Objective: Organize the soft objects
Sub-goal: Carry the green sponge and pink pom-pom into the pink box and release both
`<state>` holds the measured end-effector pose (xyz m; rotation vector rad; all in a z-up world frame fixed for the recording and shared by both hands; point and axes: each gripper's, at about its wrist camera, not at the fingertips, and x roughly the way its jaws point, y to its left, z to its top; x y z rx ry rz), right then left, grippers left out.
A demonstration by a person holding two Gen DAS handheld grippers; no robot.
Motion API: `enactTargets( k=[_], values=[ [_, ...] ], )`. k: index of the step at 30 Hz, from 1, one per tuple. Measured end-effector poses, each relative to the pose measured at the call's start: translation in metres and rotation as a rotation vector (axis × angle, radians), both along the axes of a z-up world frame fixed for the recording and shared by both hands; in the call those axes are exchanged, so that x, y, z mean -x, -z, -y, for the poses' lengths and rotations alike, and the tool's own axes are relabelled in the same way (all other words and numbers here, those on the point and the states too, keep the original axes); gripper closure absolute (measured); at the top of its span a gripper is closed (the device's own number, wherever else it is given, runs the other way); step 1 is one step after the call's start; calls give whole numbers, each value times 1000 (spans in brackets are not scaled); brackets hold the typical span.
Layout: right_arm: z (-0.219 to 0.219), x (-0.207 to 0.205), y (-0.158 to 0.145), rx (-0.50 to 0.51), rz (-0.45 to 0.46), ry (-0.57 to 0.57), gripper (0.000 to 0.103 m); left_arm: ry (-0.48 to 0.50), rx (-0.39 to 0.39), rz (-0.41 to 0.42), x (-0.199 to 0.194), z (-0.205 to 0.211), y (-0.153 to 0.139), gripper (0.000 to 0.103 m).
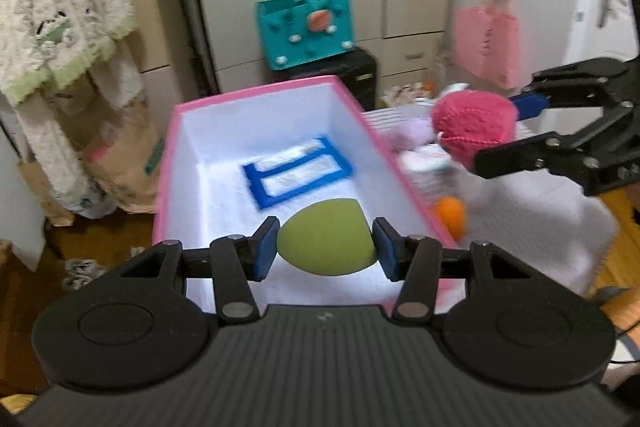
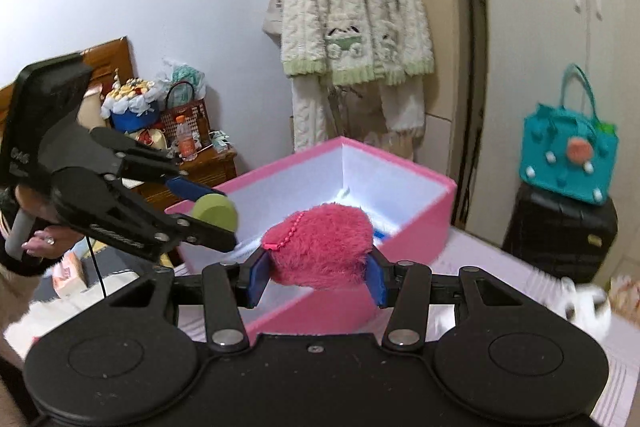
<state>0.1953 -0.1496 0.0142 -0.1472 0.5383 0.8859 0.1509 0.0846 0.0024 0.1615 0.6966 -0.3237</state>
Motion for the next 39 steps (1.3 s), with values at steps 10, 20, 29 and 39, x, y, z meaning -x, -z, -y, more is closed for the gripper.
enactTargets(
  k=[10,20,29,39],
  values=[
    [-79,-97,31,235,-25,-129,48,-57,-117,-174,-109,-12,27,52],
    [-125,-150,51,420,-25,-192,48,23,-206,-146,-175,-12,44,51],
    [-146,-163,63,523,9,-220,44,36,-304,-188,-200,-6,56,49],
    [-118,-168,49,396,-47,-122,31,-5,-310,-101,-204,-7,50,33]
  ],
)
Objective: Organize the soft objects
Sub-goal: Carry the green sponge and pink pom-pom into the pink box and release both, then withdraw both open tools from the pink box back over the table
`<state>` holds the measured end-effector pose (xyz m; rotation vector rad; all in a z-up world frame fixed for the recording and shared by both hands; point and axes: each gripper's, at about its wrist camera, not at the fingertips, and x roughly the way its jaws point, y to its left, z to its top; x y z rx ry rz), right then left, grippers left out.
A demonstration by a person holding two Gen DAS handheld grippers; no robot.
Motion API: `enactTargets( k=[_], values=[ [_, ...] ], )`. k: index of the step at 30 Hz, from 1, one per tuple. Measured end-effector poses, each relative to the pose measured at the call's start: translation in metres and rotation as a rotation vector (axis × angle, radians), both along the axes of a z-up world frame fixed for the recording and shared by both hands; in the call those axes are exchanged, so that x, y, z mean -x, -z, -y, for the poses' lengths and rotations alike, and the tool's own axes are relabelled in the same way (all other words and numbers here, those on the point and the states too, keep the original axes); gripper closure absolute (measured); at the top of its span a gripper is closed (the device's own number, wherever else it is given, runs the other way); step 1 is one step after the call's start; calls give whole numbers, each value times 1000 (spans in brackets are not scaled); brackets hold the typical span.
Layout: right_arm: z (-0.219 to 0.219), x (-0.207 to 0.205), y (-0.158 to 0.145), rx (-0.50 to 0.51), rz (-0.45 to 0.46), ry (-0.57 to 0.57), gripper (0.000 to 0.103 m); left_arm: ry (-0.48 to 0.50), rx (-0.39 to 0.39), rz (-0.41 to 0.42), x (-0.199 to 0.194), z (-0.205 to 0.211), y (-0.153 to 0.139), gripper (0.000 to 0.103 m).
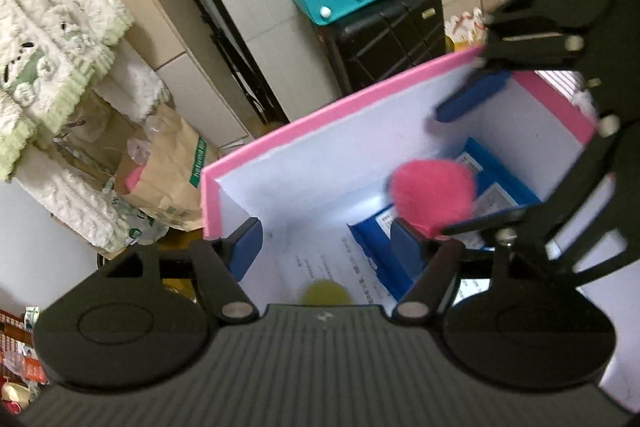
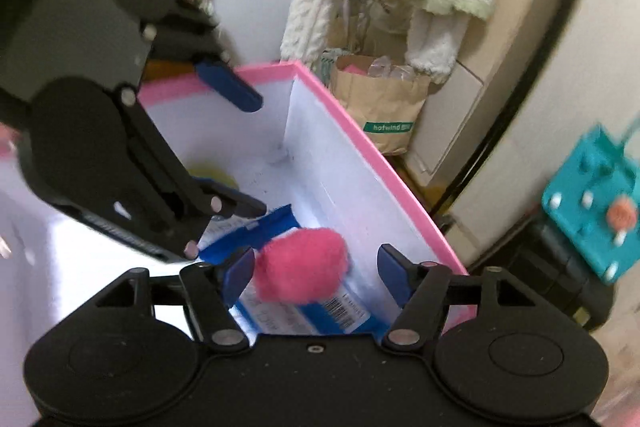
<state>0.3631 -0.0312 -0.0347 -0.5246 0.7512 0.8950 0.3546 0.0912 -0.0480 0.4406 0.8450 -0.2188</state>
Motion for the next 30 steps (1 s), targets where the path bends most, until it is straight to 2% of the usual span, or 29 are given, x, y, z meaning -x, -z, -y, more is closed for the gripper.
enactTargets(
  k=[6,11,22,26,30],
  values=[
    [37,16,-23,-124,-94,115,30,-17,54,15,16,-8,-19,32],
    [54,40,-41,-177,-111,159,30,-10,76,-7,42,-4,-36,32],
    [78,112,-81,-211,-92,135,30,38,5,-12,122,14,-80,28],
    [96,129,-92,-255,-190,150,30,69,-44,18,157,19,-98,23],
    [112,152,-98,-278,-215,157,30,96,-58,20,190,22,-108,22]
  ],
)
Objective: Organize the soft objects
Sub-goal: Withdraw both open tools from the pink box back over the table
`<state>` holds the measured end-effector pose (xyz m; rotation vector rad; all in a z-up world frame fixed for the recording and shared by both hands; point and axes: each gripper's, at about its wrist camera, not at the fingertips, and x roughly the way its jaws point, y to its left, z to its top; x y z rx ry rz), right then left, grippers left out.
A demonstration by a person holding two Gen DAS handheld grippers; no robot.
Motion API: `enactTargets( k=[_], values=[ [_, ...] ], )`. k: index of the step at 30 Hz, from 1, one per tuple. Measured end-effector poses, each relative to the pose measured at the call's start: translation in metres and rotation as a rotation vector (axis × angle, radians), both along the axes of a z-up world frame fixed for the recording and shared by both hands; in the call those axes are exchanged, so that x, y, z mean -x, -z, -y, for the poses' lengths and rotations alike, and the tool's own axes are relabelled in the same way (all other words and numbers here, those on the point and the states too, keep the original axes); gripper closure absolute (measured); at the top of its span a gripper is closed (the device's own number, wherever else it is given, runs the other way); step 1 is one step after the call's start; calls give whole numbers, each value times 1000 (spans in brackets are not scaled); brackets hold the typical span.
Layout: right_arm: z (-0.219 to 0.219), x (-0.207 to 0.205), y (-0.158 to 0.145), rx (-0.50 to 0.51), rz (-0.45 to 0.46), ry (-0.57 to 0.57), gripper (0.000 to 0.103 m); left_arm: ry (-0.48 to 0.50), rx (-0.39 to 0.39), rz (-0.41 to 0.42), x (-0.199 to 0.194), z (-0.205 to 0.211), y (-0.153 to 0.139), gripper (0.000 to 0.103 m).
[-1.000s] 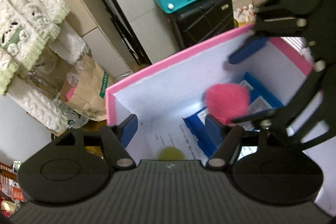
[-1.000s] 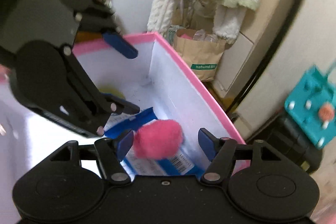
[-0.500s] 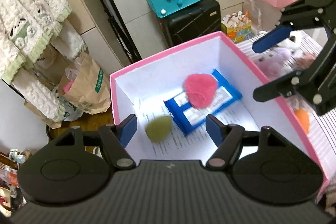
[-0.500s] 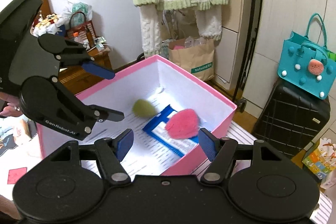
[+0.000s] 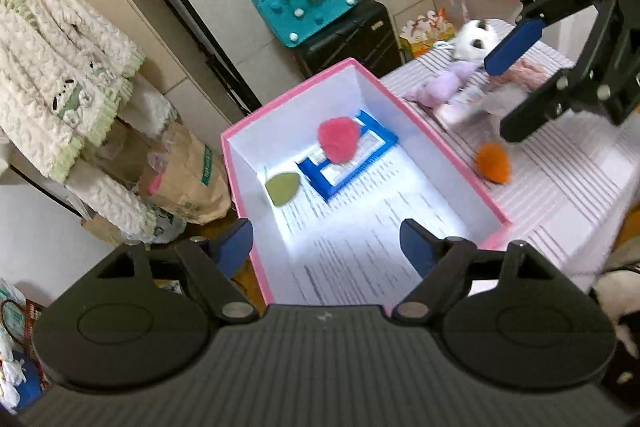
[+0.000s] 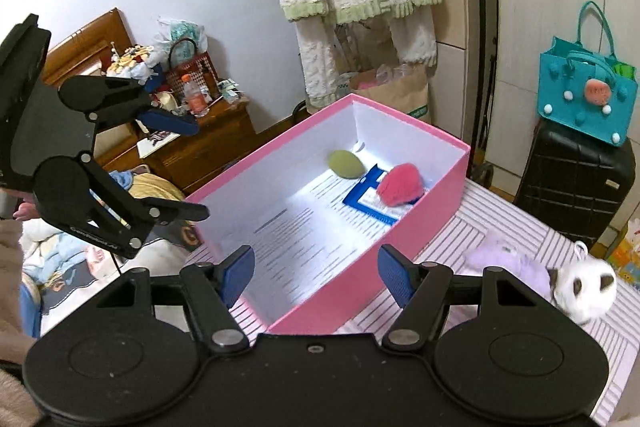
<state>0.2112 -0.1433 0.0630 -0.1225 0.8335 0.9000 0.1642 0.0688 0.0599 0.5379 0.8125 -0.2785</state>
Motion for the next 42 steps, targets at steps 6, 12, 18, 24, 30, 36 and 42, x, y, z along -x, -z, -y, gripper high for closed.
enactTargets(
  k=[6,12,18,24,30,36,42],
  values=[
    [21,38,-10,-4,30,16,31,15,35,-38,32,2,-11,16],
    [39,77,-3,18,104,86,31,22,61,65,72,1,-12,9],
    [58,103,17,18,89,112,31,62,108,76,99,11,3,9],
    [73,119,37,53,66,140,31,119,72,-20,103,37,30,9],
    [96,129,53,48,63,178,31,166,86,-64,105,55,48,9],
    [124,127,69,27,114,248,31,195,85,-7,104,69,68,11],
    [146,114,91,-2,131,288,30,183,198,10,94,80,79,13]
  ],
)
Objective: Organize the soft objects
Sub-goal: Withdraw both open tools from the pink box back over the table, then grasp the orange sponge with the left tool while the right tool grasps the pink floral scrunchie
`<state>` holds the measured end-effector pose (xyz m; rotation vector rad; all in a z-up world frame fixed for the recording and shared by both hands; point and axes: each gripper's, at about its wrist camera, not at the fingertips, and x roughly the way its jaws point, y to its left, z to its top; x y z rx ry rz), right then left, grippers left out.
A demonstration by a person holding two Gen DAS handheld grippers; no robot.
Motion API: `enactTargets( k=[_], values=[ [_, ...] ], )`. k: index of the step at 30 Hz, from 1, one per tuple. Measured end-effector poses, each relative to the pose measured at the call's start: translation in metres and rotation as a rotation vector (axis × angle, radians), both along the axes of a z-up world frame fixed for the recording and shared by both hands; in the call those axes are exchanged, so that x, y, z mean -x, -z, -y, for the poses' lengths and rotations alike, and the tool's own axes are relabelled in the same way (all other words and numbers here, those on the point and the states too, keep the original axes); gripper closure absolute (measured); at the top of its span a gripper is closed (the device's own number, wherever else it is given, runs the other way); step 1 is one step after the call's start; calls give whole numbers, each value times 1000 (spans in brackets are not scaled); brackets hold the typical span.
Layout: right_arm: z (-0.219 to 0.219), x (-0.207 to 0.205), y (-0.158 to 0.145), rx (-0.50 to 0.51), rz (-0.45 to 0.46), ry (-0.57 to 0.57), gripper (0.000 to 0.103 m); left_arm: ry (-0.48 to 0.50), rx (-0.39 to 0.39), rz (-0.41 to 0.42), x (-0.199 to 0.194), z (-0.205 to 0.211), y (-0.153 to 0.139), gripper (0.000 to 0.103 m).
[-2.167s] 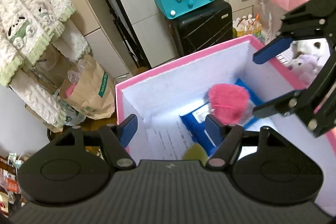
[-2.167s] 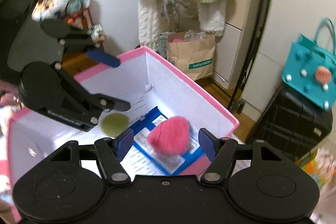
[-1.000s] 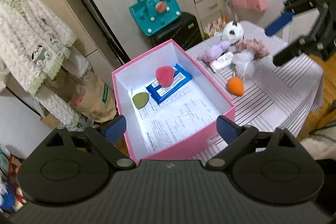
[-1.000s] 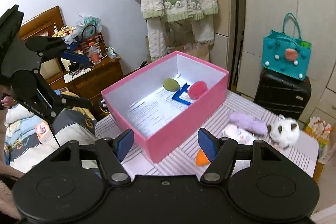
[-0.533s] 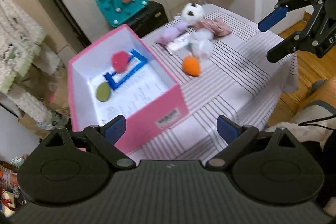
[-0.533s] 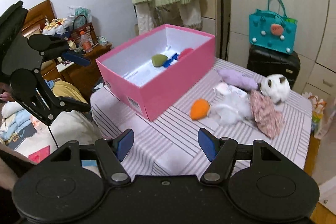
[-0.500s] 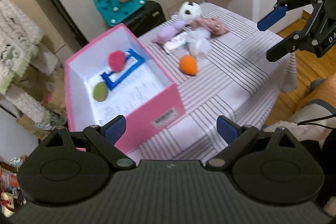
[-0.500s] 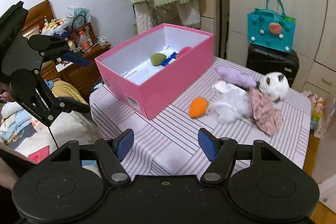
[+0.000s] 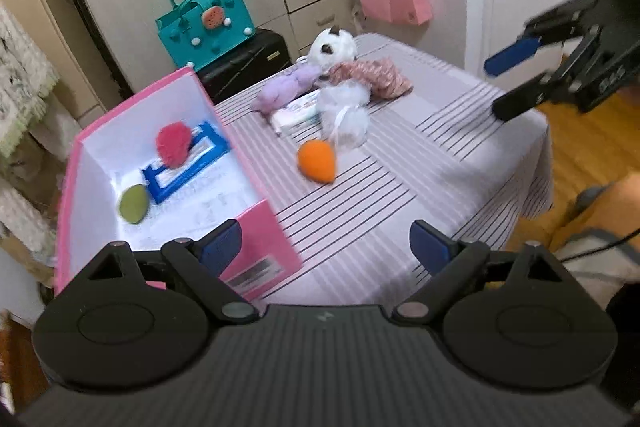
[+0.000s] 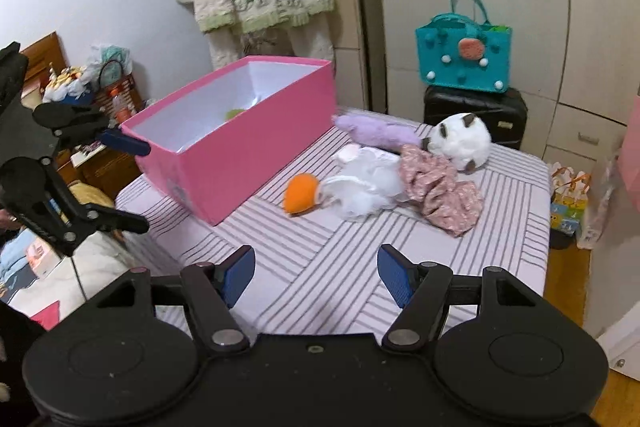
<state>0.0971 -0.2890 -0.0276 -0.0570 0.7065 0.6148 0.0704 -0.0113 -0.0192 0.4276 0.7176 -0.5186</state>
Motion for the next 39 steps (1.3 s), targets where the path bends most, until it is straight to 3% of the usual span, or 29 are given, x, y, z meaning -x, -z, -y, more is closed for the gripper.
enactTargets(
  k=[6,9,17,26,28,39],
  values=[
    [21,-17,20,-39,80,45,29,9,143,-63,-4,23,3,16],
    [33,-33,29,-82,73,81,28,14,173,-42,-7,36,6,22],
    [44,-80,38,-110,84,138,24,-110,186,-26,-46,62,34,39],
    [41,-144,40,-245,-4,210,24,-263,78,155,-76,85,59,57],
    [37,-158,45,-244,-23,221,23,-284,79,149,-86,84,63,67],
    [18,-188,77,-128,-63,218,23,-328,96,68,-113,81,80,67]
  ],
)
